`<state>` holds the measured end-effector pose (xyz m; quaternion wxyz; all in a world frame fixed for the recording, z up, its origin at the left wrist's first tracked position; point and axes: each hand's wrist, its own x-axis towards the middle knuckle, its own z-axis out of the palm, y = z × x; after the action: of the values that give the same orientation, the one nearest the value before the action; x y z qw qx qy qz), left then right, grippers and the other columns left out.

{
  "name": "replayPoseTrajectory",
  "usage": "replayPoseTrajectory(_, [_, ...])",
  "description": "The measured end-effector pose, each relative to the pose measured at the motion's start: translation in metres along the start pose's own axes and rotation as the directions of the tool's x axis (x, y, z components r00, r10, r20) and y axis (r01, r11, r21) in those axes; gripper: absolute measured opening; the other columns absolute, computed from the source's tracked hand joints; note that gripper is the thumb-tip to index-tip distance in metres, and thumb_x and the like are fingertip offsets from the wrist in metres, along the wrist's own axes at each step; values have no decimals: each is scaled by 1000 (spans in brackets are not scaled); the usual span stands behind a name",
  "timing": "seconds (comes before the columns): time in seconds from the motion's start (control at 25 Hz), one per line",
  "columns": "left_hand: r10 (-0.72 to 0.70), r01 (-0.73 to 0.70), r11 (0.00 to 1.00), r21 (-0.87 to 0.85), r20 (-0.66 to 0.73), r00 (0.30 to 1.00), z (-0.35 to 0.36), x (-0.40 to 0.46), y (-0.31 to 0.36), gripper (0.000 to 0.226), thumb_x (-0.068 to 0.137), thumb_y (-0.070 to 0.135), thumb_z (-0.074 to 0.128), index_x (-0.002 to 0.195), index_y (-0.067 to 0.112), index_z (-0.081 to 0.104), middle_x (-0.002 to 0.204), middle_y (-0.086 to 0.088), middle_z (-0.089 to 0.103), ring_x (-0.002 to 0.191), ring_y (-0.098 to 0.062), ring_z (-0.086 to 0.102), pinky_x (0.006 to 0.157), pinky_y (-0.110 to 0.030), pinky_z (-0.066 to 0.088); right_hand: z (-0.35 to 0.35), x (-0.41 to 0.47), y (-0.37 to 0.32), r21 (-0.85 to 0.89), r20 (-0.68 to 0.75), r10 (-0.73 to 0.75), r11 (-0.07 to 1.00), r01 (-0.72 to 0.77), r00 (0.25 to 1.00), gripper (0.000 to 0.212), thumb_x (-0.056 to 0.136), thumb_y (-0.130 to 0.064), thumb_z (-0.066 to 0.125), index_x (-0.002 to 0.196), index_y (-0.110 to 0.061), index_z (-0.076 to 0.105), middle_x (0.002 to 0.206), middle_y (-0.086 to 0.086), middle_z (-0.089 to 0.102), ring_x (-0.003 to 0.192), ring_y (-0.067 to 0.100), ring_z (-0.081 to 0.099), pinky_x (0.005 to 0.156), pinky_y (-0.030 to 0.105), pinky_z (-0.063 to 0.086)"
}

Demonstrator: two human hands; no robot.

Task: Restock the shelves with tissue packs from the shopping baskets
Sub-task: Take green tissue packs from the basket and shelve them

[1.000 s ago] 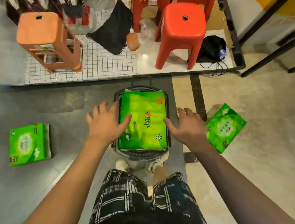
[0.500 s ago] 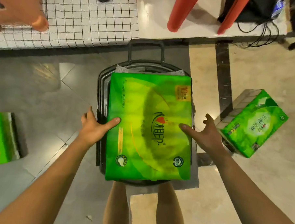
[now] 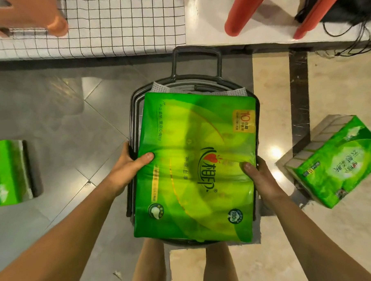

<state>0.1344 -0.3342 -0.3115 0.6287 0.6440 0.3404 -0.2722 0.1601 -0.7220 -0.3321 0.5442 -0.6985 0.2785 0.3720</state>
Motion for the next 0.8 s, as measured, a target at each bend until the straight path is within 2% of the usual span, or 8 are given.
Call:
replayPoseTrajectory(0.12, [-20,20,1000,-17,-7,1000,-2,2,6,152,30,75,88,154,19,20,124,11,59,112,-16,66,98,-40,52,4,2,1,37,-27,-13,999,14,1000,131,53,-79,82,156,-23,24,150,4,49,132,25,53,111,54,42])
replayPoseTrajectory(0.24, [-43,43,999,-23,0,999,-11,1,2,155,31,75,89,156,20,16,125,7,61,110,-18,68,104,-48,49,11,-3,-7,64,-19,-60,996,61,998,124,54,-74,85,153,-21,32,145,2,55,129,24,57,109,53,44])
replayPoseTrajectory(0.44, [-14,12,996,-87,-12,1000,-21,-26,4,137,35,71,90,148,20,33,127,-2,67,109,-22,70,100,-47,51,23,-30,-46,66,29,-100,993,98,995,121,51,-67,90,148,-15,41,134,3,65,117,23,66,99,48,54])
replayPoseTrajectory(0.56, [27,-34,991,-129,-52,998,-28,-62,11,130,34,72,90,142,20,41,126,-2,68,111,-22,69,96,-42,53,28,-61,-77,62,105,-176,983,171,979,84,59,-47,87,131,-18,55,112,-6,75,101,15,73,76,26,60])
replayPoseTrajectory(0.6, [34,-44,989,-145,-68,997,-32,-77,14,128,35,72,89,142,20,42,127,-2,68,112,-22,68,96,-42,52,31,-74,-90,47,116,-194,981,190,974,81,58,-46,87,128,-20,57,107,-11,76,97,12,73,71,21,58])
replayPoseTrajectory(0.68, [57,-73,982,-173,-94,994,-40,-107,26,126,37,72,89,142,22,43,129,-2,67,114,-23,67,97,-44,51,36,-102,-117,18,116,-230,973,229,966,92,47,-58,88,126,-23,57,103,-14,76,94,8,73,69,20,58])
replayPoseTrajectory(0.76, [71,-96,973,-207,-126,990,-50,-136,44,122,35,74,88,138,26,47,128,-1,68,113,-22,68,96,-43,52,42,-132,-147,-31,102,-255,965,259,961,105,39,-73,86,128,-26,55,106,-11,75,96,9,73,76,27,59])
replayPoseTrajectory(0.8, [83,-114,969,-218,-144,986,-56,-154,56,120,33,75,87,136,27,48,126,0,69,111,-21,69,93,-41,53,44,-149,-164,-46,114,-264,961,271,958,105,38,-77,84,126,-29,56,108,-11,74,98,10,72,80,31,59])
